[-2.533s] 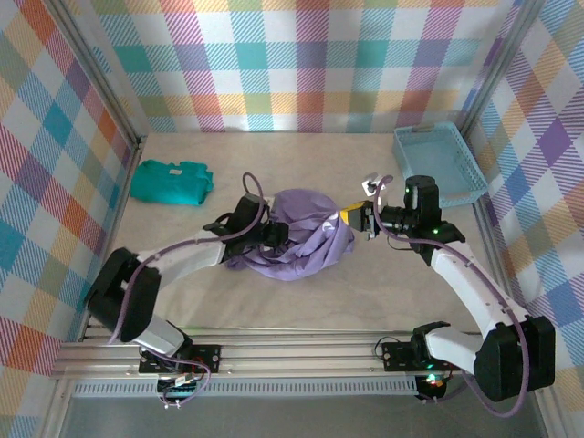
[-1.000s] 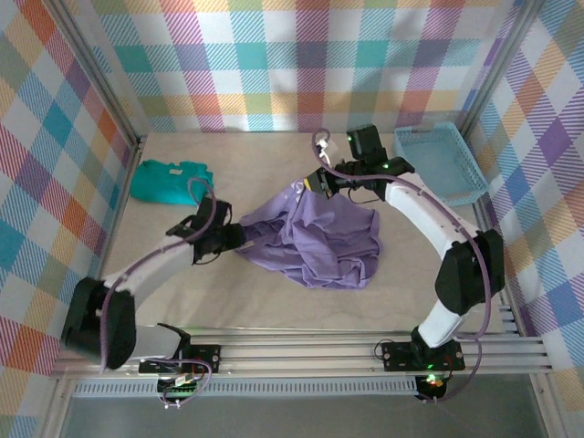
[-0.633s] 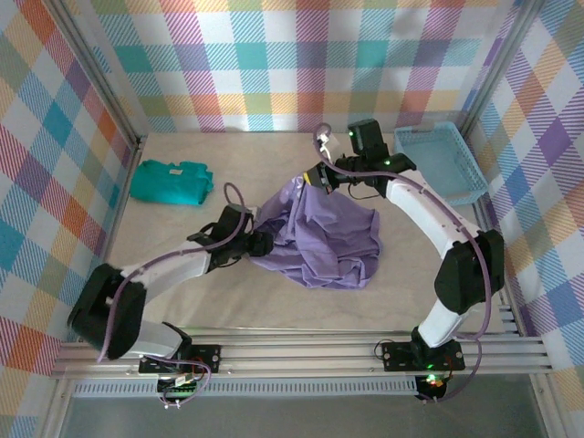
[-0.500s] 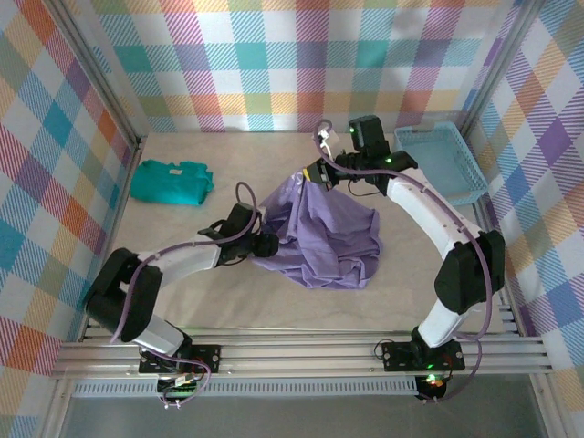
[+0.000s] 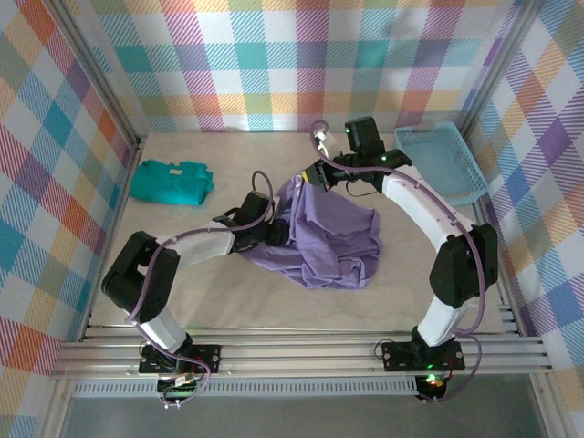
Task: Fold the inside-out t-shirt
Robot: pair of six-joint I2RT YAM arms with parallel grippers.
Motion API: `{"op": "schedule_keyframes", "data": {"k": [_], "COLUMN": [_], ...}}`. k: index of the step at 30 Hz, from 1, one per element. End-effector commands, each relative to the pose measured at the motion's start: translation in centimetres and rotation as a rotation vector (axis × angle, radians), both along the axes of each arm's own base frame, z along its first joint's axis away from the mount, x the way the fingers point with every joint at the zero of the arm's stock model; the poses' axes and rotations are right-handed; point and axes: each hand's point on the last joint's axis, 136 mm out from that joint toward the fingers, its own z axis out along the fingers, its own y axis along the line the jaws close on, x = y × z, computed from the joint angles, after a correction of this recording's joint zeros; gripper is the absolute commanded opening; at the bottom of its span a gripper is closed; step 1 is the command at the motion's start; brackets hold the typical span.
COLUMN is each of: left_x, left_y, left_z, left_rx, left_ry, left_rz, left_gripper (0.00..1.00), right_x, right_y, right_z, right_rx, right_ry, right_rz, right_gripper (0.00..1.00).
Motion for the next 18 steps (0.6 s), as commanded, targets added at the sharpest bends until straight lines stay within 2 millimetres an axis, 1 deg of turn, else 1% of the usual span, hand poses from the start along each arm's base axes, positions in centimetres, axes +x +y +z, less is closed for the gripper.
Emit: {"op": "schedule_keyframes", "data": {"k": [1, 3, 4, 5, 6, 7, 8, 9, 10, 11, 12, 13, 14, 15, 16, 17, 18], "left_x": [0.0, 0.1, 0.1, 0.1, 0.1, 0.2, 0.2, 0.3, 0.4, 0.4, 0.4, 0.2, -0.1, -0.3, -0.6, -0.8, -0.9], "left_y": [-1.6, -1.9, -2.1, -2.3, -2.5, -2.7, -2.9, -2.9, -2.8, -2.8, -2.7, -2.7, -2.6, -2.6, -2.5, -2.4, -2.1], "left_z": [0.1, 0.0, -0.1, -0.1, 0.0, 0.2, 0.6, 1.1, 1.8, 2.6, 3.6, 4.6, 5.5, 6.2, 7.0, 7.7, 8.3], "left_rx": [-0.030, -0.043, -0.049, -0.056, -0.063, -0.071, -0.081, -0.089, -0.100, -0.119, -0.139, -0.165, -0.192, -0.213, -0.235, -0.251, -0.264], "left_ry": [0.001, 0.010, 0.015, 0.019, 0.018, 0.019, 0.012, 0.002, -0.010, -0.022, -0.035, -0.042, -0.046, -0.048, -0.054, -0.061, -0.070], "left_rz": [-0.060, -0.069, -0.072, -0.077, -0.082, -0.087, -0.089, -0.083, -0.072, -0.064, -0.057, -0.050, -0.042, -0.041, -0.037, -0.031, -0.022], "left_gripper": [0.53, 0.50, 0.48, 0.43, 0.36, 0.26, 0.14, 0.08, 0.04, 0.02, 0.00, 0.00, 0.00, 0.00, 0.00, 0.00, 0.00], "right_x": [0.6, 0.9, 1.1, 1.3, 1.4, 1.8, 2.3, 3.2, 4.5, 5.5, 6.0, 6.1, 5.3, 4.0, 1.9, -0.6, -2.8], "right_y": [0.1, 0.0, 0.0, 0.0, 0.1, 0.2, 0.1, -0.4, -1.6, -3.3, -4.9, -6.8, -8.1, -8.7, -8.5, -7.6, -7.0], "right_z": [1.5, 1.5, 1.6, 1.6, 1.6, 1.4, 1.0, 0.1, -1.0, -2.3, -3.0, -3.4, -3.3, -3.2, -3.3, -3.6, -4.0], "right_rx": [0.017, 0.017, 0.018, 0.022, 0.024, 0.036, 0.036, 0.010, -0.036, -0.115, -0.190, -0.275, -0.327, -0.342, -0.333, -0.306, -0.279], "right_ry": [-0.033, -0.033, -0.033, -0.030, -0.029, 0.003, 0.030, 0.063, 0.105, 0.135, 0.130, 0.091, 0.039, -0.006, -0.047, -0.075, -0.090], "right_rz": [0.012, 0.004, -0.001, -0.009, -0.013, -0.040, -0.079, -0.142, -0.245, -0.349, -0.419, -0.491, -0.519, -0.514, -0.466, -0.395, -0.347], "right_gripper": [0.00, 0.00, 0.00, 0.00, 0.00, 0.00, 0.00, 0.00, 0.07, 0.19, 0.29, 0.38, 0.44, 0.49, 0.58, 0.65, 0.67]}}
